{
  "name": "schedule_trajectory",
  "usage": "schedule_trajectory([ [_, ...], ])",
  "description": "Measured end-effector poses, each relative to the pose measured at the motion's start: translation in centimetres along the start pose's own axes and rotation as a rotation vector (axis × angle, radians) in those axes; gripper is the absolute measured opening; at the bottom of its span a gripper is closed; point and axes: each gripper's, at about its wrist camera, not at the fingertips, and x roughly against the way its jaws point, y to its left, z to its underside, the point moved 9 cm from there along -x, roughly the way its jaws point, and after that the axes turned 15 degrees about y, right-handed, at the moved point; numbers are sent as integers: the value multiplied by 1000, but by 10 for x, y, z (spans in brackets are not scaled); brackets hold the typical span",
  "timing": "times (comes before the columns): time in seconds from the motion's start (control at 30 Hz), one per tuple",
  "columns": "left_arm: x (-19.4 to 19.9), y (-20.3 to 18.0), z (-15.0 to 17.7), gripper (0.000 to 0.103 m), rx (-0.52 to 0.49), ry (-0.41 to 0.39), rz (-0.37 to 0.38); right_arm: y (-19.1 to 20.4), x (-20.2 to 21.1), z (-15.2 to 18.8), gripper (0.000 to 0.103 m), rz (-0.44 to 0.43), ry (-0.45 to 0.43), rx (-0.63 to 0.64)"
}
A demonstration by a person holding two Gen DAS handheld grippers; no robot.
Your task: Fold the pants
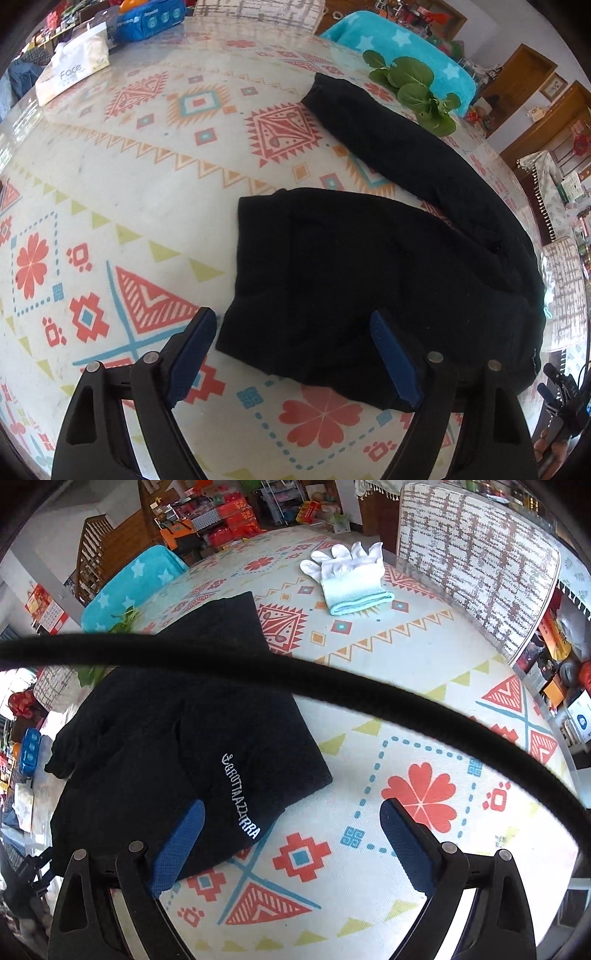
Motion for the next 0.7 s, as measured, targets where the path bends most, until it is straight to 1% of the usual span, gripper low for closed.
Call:
schedule_trajectory([
  [0.03, 0, -2, -1, 83, -8, -2, -7, 3, -2, -1, 98, 1, 1, 2],
  [0.07, -1, -4, -3, 72, -18, -8, -24, 5, -6, -5, 98, 3, 3, 6],
  [0.1, 0, -3, -5, 61, -24, -15, -57, 8, -8, -7, 96, 9, 5, 11],
  [0.13, 0, -2, -5, 39, -34, -18, -96, 11, -11, -8, 91, 21, 9, 20],
  [0.17, 0, -1, -6, 30, -41, -14, -100, 15, -16, -9, 78, 41, 16, 30],
  [0.2, 0, -1, -6, 29, -41, -8, -78, 17, -18, -11, 73, 67, 16, 37],
  [0.23, 0, 0, -6, 27, -41, -6, -69, 19, -18, -13, 63, 102, 0, 46],
  [0.27, 1, 2, -7, 26, -44, -4, -64, 20, -18, -15, 52, 119, -5, 50],
  [0.3, 1, 3, -7, 25, -49, -4, -64, 19, -17, -16, 46, 129, -11, 46],
  [0.37, 2, 3, -7, 25, -66, -8, -94, 14, -16, -19, 37, 109, -10, 25],
  [0.43, 4, 1, -7, 25, -99, -15, -152, 8, -14, -20, 35, 106, -6, 18],
  [0.5, 6, 2, -6, 30, -139, -29, -231, 3, -12, -20, 34, 108, -5, 11],
  [0.53, 8, 5, -6, 40, -153, -39, -271, 0, -11, -20, 34, 109, -4, 5],
  [0.57, 10, 9, -6, 48, -159, -47, -296, -4, -10, -20, 34, 111, -4, -1],
  [0.6, 12, 14, -6, 50, -156, -50, -305, -4, -9, -19, 34, 114, -2, -3],
  [0.67, 16, 25, -7, 60, -138, -44, -287, -4, -9, -16, 35, 125, 0, 3],
  [0.7, 18, 30, -6, 62, -127, -41, -277, -5, -9, -15, 36, 134, 0, 4],
])
